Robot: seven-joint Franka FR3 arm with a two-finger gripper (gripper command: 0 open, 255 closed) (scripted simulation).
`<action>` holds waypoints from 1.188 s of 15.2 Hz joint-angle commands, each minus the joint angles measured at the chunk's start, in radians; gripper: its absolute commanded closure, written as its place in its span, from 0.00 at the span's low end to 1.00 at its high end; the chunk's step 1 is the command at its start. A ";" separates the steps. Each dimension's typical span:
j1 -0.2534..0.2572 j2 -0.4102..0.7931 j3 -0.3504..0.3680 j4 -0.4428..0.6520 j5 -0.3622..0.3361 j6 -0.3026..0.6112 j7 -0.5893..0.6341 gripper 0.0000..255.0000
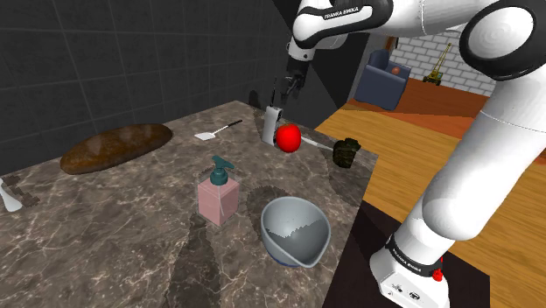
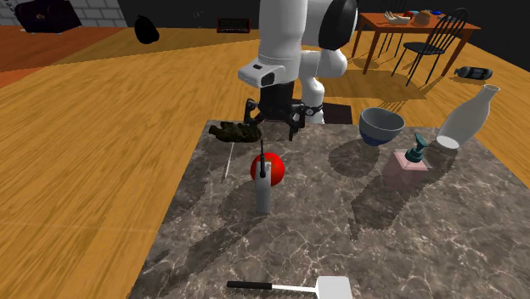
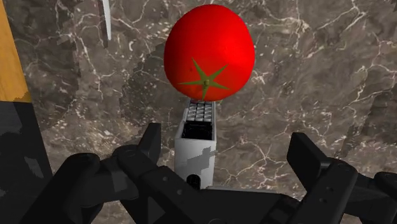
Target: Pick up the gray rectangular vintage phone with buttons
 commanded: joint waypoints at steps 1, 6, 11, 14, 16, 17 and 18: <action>-0.004 0.092 -0.003 0.088 0.014 -0.002 -0.021 0.00; -0.014 0.209 -0.004 0.177 0.033 0.018 -0.047 0.00; -0.015 0.224 -0.003 0.130 0.036 0.081 -0.048 0.00; -0.014 0.222 -0.003 0.121 0.035 0.087 -0.048 1.00; -0.014 0.222 -0.003 0.121 0.035 0.087 -0.048 1.00; -0.014 0.222 -0.003 0.121 0.035 0.087 -0.048 1.00; -0.014 0.221 -0.003 0.121 0.035 0.087 -0.048 1.00</action>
